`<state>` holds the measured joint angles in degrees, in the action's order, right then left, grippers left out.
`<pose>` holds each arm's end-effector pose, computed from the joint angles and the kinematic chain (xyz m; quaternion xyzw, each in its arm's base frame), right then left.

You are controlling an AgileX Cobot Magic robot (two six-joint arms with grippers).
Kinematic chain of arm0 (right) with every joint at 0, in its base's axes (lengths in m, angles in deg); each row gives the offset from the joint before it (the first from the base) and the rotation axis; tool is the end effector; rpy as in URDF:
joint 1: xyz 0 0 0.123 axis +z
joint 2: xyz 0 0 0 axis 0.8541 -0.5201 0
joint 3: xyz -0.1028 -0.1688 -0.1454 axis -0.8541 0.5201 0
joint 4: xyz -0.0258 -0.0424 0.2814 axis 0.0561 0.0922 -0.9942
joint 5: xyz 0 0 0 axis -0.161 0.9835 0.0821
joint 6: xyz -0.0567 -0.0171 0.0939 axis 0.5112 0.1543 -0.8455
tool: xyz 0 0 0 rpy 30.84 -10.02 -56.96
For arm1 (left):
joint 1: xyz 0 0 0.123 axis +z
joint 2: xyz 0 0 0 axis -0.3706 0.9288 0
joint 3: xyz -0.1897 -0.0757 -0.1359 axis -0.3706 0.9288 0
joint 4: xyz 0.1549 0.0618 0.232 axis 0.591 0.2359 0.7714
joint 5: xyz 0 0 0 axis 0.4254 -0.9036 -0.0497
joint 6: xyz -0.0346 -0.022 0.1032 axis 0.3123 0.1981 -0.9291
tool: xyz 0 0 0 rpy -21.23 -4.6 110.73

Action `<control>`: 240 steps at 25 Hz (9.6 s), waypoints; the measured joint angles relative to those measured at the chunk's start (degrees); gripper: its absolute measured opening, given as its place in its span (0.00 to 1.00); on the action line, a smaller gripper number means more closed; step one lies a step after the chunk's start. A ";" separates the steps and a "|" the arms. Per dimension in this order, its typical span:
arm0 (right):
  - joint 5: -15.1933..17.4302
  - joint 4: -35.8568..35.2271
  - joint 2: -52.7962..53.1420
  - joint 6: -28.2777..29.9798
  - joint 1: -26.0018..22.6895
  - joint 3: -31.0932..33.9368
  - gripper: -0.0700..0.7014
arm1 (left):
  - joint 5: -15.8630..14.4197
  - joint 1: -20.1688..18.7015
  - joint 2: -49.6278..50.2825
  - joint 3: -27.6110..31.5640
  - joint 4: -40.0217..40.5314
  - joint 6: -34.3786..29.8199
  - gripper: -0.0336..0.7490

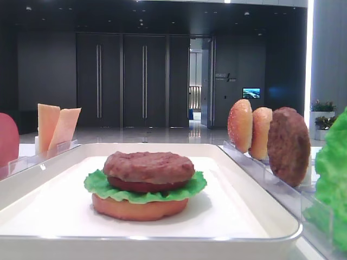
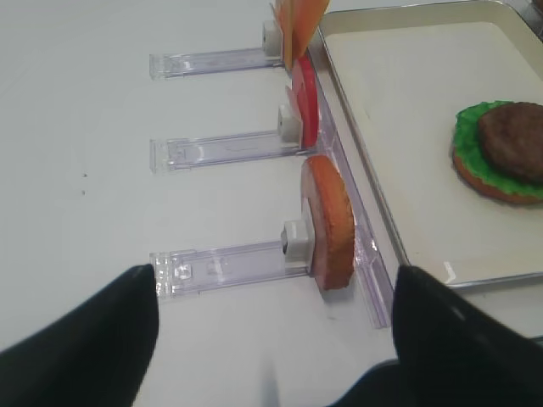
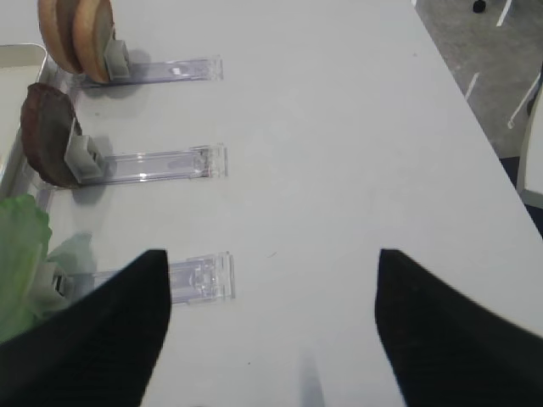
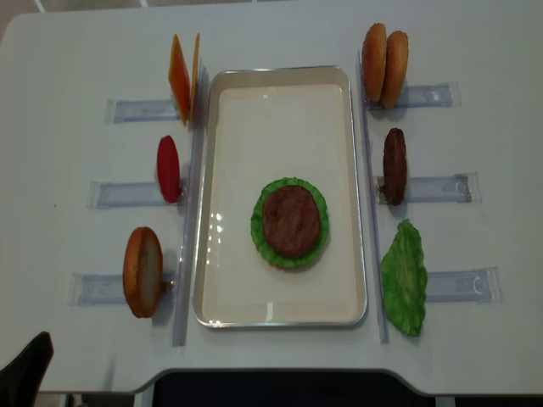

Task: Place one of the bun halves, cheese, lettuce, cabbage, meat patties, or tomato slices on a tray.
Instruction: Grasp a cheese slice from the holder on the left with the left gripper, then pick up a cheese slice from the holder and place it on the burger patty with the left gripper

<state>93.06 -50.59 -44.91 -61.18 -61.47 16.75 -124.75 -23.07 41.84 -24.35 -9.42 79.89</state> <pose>0.0770 -0.0019 0.2803 0.0133 0.8684 -0.0071 0.4956 0.0809 -0.0105 0.2725 0.0528 0.8671 -0.0258 0.4947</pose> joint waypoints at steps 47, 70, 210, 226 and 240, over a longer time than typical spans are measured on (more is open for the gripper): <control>0.00 0.00 0.00 0.00 0.00 0.00 0.72 | -6.92 0.00 96.30 -69.66 3.54 3.24 0.75; 0.00 0.00 0.00 0.00 0.00 0.00 0.72 | -7.31 -1.77 119.34 -93.63 7.55 9.98 0.75; 0.00 0.00 0.00 -0.05 0.00 0.00 0.72 | -5.76 -14.56 93.97 -53.08 -26.91 1.76 0.09; -0.02 0.00 0.00 -0.05 0.00 0.00 0.72 | 8.89 -14.67 95.94 -29.48 -59.59 -30.86 0.09; -0.02 0.00 0.00 -0.05 0.00 0.00 0.72 | 10.93 -18.92 105.75 -27.21 -73.64 -43.94 0.09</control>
<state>93.04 -50.59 -44.91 -61.23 -61.47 16.75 -113.82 -41.99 147.59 -51.57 -83.06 35.95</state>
